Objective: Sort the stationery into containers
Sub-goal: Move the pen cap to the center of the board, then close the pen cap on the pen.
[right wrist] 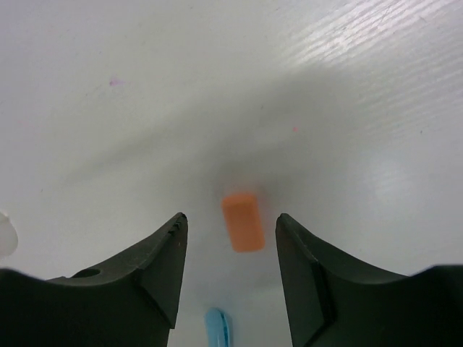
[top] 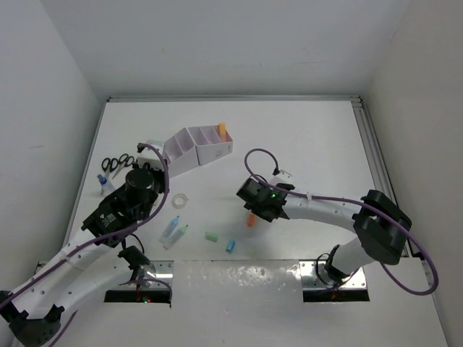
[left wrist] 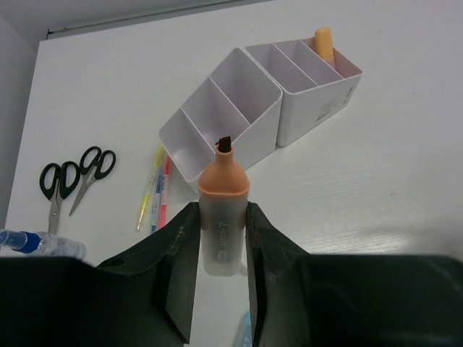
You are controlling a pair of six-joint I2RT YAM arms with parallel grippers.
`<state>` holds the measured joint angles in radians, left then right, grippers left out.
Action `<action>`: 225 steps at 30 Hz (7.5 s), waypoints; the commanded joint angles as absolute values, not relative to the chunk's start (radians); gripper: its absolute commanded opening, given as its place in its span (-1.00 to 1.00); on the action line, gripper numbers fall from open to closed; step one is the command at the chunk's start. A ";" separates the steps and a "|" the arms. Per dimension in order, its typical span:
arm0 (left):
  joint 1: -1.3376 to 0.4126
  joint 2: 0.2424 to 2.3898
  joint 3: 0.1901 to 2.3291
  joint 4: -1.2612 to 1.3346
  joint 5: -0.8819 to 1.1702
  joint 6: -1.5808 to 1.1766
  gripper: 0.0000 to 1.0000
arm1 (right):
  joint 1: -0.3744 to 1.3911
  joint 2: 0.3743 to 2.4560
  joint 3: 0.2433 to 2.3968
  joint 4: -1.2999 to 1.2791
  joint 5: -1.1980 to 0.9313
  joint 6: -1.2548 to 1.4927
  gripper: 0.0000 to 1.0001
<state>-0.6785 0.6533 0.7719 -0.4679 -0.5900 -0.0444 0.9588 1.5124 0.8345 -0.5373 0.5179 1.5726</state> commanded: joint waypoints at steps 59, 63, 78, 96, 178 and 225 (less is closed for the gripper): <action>-0.663 0.594 0.764 -0.135 0.431 0.041 -1.00 | 0.810 1.358 1.316 -0.008 -0.245 0.339 -1.00; -0.664 0.661 0.796 -0.084 0.491 0.011 -1.00 | 0.786 1.321 1.301 0.116 -0.389 0.359 -1.00; -0.580 0.821 0.850 0.066 0.584 -0.094 -1.00 | 0.626 1.193 1.123 0.442 -0.744 0.575 -1.00; -0.555 0.876 0.853 0.192 0.649 -0.140 -1.00 | 0.611 1.244 1.045 0.594 -0.764 0.680 -1.00; -0.408 0.908 0.933 0.623 0.937 -0.322 -1.00 | 0.736 1.298 0.549 0.566 -0.790 0.557 -1.00; -0.431 0.868 0.894 0.005 0.588 0.060 0.65 | 0.678 1.305 0.853 0.474 -0.451 0.611 -1.00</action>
<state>-0.4286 0.9112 0.8265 0.0223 0.7872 0.0013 0.6937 1.2732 0.8059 0.5709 -0.5404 0.6025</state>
